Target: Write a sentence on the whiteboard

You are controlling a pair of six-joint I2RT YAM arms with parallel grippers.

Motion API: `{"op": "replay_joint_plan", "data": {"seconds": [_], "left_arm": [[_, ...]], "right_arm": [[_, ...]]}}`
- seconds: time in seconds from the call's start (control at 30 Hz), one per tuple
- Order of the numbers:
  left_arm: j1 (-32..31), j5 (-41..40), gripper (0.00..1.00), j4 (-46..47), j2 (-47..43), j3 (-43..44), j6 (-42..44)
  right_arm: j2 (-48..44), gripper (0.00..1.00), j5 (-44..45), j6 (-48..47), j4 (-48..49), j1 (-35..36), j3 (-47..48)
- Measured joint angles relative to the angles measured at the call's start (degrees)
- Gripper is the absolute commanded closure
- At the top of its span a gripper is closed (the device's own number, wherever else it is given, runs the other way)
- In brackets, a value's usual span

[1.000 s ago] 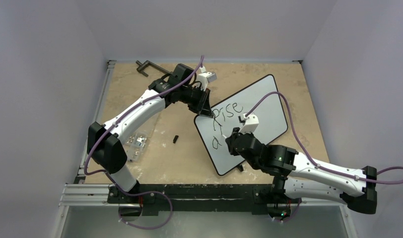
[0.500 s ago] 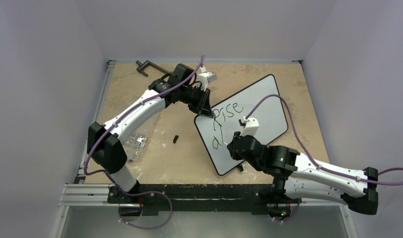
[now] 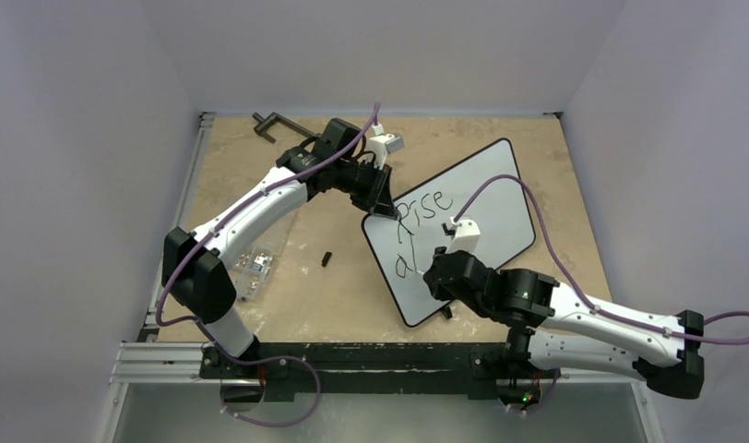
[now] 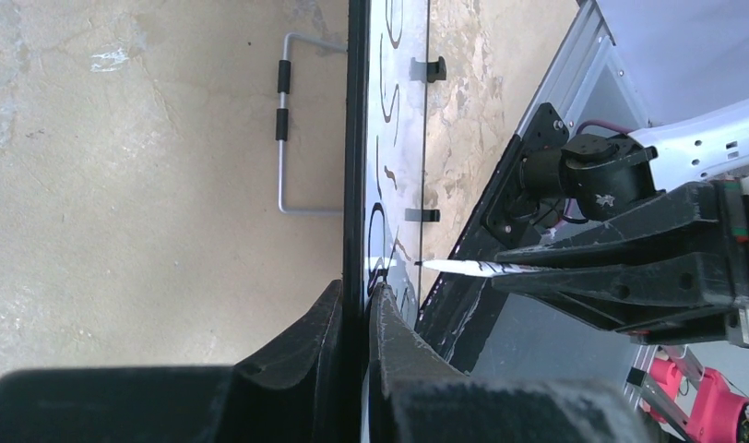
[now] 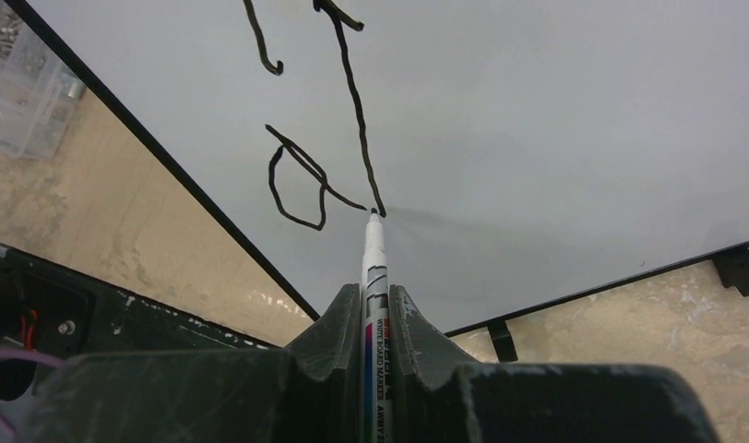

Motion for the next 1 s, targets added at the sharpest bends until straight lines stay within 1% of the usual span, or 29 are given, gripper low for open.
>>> {"op": "replay_joint_plan", "data": {"seconds": [0.2, 0.3, 0.43, 0.63, 1.0], "left_arm": [[0.00, 0.00, 1.00, 0.00, 0.00, 0.00, -0.09], [0.00, 0.00, 1.00, 0.00, 0.00, 0.00, -0.11], [0.00, 0.00, 1.00, 0.00, 0.00, 0.00, -0.11], [0.00, 0.00, 1.00, 0.00, 0.00, 0.00, -0.11], [0.00, 0.00, 1.00, 0.00, 0.00, 0.00, -0.11]], "right_arm": [[-1.84, 1.00, 0.55, -1.33, 0.50, 0.00, 3.23], [-2.45, 1.00, 2.27, -2.27, 1.31, 0.00, 4.90], [-0.09, 1.00, 4.72, -3.32, 2.47, 0.00, 6.34], [4.52, 1.00, 6.05, -4.76, 3.21, 0.00, 6.34], [5.29, 1.00, 8.04, -4.94, 3.65, 0.00, 6.29]]}}
